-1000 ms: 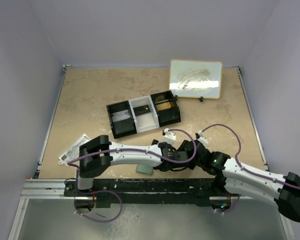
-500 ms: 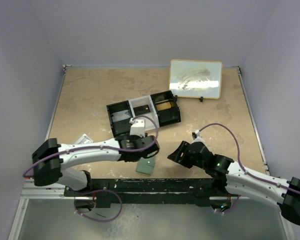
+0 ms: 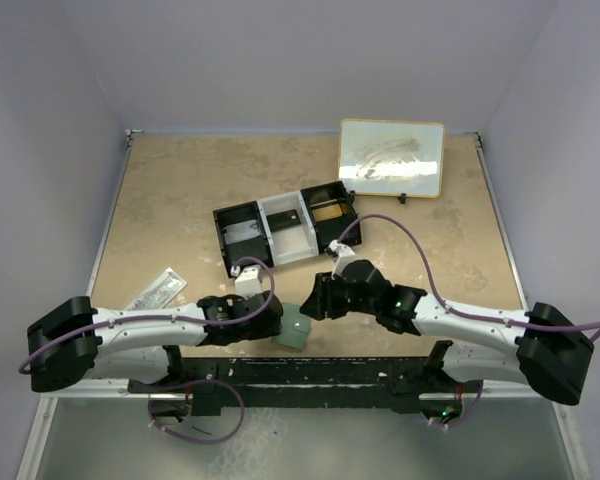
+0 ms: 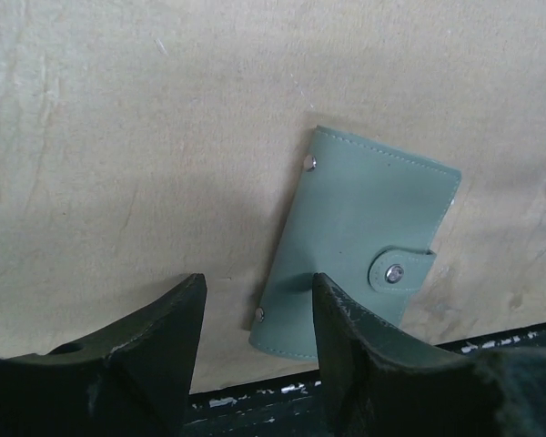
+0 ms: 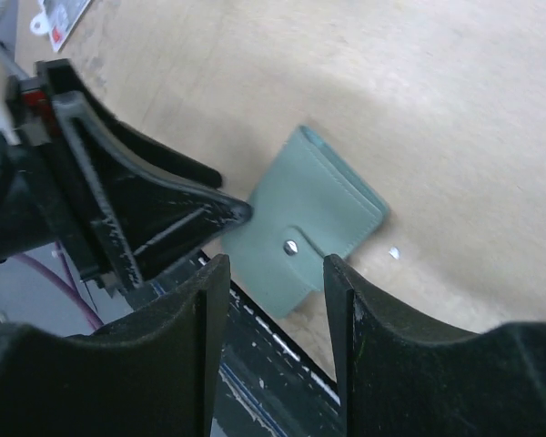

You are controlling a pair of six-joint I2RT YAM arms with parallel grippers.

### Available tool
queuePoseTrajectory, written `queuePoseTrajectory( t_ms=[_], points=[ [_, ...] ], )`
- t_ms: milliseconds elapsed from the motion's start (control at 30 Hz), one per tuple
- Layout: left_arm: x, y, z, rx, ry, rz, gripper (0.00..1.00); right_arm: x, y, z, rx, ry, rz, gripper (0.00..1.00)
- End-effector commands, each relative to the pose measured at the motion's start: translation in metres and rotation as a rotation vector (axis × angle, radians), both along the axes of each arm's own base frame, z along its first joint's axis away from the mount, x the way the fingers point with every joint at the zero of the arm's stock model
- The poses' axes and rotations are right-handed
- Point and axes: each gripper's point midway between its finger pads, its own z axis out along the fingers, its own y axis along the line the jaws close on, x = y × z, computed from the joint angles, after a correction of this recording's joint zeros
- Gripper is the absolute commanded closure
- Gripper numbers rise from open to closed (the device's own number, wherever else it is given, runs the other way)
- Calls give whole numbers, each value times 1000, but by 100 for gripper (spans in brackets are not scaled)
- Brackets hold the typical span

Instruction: Take the credit cards out of the card holder

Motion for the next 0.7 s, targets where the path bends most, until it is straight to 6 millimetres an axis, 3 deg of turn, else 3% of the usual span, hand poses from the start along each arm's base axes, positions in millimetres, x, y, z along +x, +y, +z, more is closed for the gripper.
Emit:
queuePoseTrajectory(
  t_ms=[0,300,667],
  points=[
    [5,-27,15,-186,-2,40,52,2,28,22,-7,-149,173,52],
    [3,-18,1,-121,18,51,52,-12,44,-16,-179,-115,272,53],
    [3,-10,-10,-31,29,46,54,-15,21,-51,-383,-99,297,50]
  ],
)
